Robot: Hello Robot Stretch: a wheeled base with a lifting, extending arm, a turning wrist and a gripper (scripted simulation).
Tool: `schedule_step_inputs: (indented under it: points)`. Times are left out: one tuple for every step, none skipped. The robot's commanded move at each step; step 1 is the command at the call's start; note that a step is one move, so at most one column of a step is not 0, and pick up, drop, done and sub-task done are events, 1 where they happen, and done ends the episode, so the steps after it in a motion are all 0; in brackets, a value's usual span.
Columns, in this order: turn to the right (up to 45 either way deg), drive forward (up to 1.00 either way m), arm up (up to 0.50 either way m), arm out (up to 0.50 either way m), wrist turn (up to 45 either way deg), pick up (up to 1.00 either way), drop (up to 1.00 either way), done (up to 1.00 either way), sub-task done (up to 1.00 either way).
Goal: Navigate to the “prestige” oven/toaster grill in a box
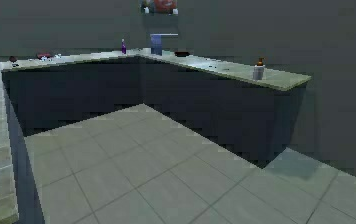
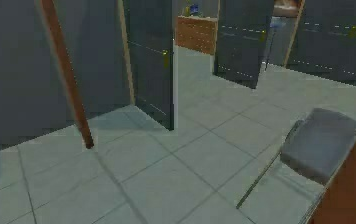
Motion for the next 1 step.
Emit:
schedule_step_inputs:
  points:
    - [0.0, 0.6, 0.0, 0.0, 0.0, 0.0, 0.0, 0.0, 0.0]
